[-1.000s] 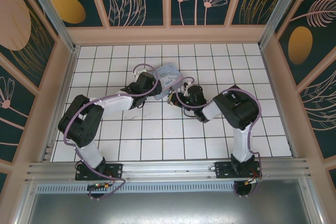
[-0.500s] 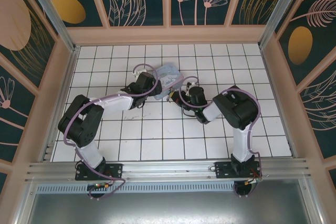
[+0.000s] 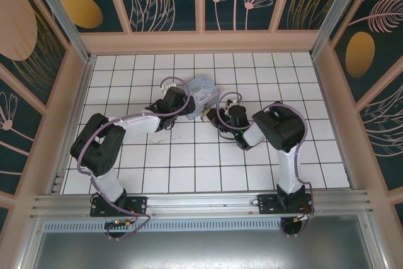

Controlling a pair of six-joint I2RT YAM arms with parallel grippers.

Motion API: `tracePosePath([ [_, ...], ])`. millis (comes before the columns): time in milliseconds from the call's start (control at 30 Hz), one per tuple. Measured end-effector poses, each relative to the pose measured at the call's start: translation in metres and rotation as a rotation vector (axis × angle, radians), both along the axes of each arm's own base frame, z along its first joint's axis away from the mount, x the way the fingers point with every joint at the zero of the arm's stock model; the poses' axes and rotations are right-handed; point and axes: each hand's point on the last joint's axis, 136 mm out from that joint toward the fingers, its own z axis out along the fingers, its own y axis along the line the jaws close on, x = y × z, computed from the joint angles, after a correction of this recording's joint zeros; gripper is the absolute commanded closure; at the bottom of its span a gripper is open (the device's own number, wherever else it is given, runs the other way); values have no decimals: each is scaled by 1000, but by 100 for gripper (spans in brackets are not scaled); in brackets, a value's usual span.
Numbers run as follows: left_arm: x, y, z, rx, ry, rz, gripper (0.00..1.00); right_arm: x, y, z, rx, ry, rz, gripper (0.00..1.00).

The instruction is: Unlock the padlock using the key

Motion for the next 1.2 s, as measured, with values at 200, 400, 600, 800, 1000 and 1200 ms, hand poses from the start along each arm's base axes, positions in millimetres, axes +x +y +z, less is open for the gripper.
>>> tracePosePath([
  [200, 1, 0, 0, -1, -2, 1, 1, 2, 1, 1, 64, 15, -19, 100],
  [400, 2, -2, 0, -8, -6, -2, 2, 5, -3, 1, 75, 24, -23, 100],
  [600, 4, -5, -1, -19, -16, -3, 1, 20, -7, 1, 18, 22, -2, 100],
  [800, 5, -4, -1, -21, -20, 4, 1, 42, -5, 1, -104, 18, 56, 100],
  [1000, 6, -3, -1, -21, -23, 11, 1, 56, -3, 1, -207, 25, 120, 100],
  [1200, 6, -3, -1, -21, -22, 11, 1, 70, -21, -10, -268, 66, 113, 100],
])
